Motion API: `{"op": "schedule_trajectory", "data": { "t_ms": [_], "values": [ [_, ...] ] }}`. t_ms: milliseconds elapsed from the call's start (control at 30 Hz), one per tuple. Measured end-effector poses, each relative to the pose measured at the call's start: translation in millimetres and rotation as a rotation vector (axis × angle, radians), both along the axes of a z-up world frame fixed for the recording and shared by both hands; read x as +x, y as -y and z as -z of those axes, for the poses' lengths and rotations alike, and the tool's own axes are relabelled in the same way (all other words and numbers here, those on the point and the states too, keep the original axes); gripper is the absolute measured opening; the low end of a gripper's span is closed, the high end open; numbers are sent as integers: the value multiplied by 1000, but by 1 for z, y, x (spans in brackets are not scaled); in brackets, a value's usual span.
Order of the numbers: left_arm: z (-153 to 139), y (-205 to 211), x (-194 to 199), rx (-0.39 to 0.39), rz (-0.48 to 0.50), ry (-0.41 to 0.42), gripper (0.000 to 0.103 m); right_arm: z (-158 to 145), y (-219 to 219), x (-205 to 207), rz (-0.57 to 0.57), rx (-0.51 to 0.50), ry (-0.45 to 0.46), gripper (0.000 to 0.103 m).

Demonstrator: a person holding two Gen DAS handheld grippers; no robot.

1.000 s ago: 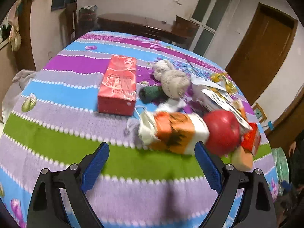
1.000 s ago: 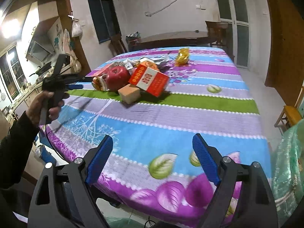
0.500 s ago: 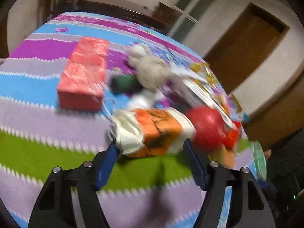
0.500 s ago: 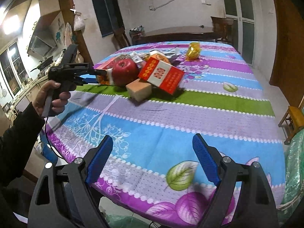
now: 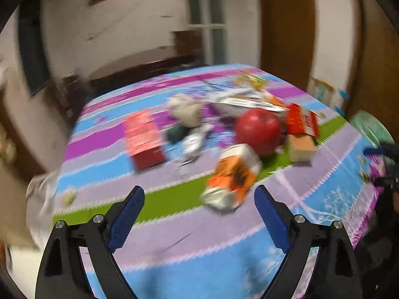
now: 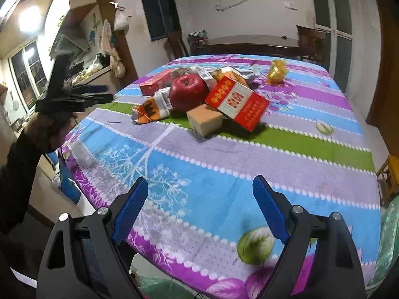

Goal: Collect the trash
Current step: 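Grasp the orange paper cup with the left tool while the right tool grasps the grey cloth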

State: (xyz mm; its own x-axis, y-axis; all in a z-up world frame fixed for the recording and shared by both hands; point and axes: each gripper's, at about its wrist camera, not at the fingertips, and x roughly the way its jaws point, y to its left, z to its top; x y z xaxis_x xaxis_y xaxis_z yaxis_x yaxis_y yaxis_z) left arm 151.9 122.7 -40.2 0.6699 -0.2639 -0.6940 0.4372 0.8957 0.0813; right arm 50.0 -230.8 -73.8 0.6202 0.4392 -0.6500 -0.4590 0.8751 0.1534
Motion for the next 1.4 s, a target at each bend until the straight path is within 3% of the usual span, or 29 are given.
{"op": "schedule_trajectory", "data": {
  "t_ms": [233, 300, 367, 433, 567, 600, 733, 967, 1033, 1100, 1233, 1400],
  "values": [
    [39, 46, 49, 89, 76, -113, 88, -26, 16, 40, 11, -21, 34, 83],
    [49, 55, 52, 125, 96, -127, 79, -32, 26, 57, 25, -15, 34, 83],
    [57, 61, 54, 139, 115, -153, 61, -37, 35, 77, 41, -23, 40, 83],
    [62, 63, 50, 159, 116, -138, 60, -42, 41, 100, 45, -30, 42, 83],
    [63, 52, 50, 95, 70, -143, 41, -49, 46, 153, 61, -15, 23, 82],
    [63, 48, 50, 79, 56, -150, 40, -50, 42, 161, 41, -13, 19, 76],
    [65, 38, 48, 33, 34, -155, 38, -51, -1, 207, -88, -109, -6, 60],
    [64, 35, 54, 11, 62, -208, 39, -40, -67, 304, -198, -316, -76, 54],
    [64, 33, 55, 4, 67, -213, 39, -47, -80, 322, -210, -274, -102, 54],
    [63, 34, 55, 9, 61, -207, 40, -48, -98, 343, -231, -147, -257, 55],
    [64, 35, 55, -4, 50, -200, 40, -46, -148, 353, -263, -100, -369, 57],
    [66, 29, 54, -53, 43, -205, 40, -29, -203, 341, -302, -209, -402, 60]
  ]
}}
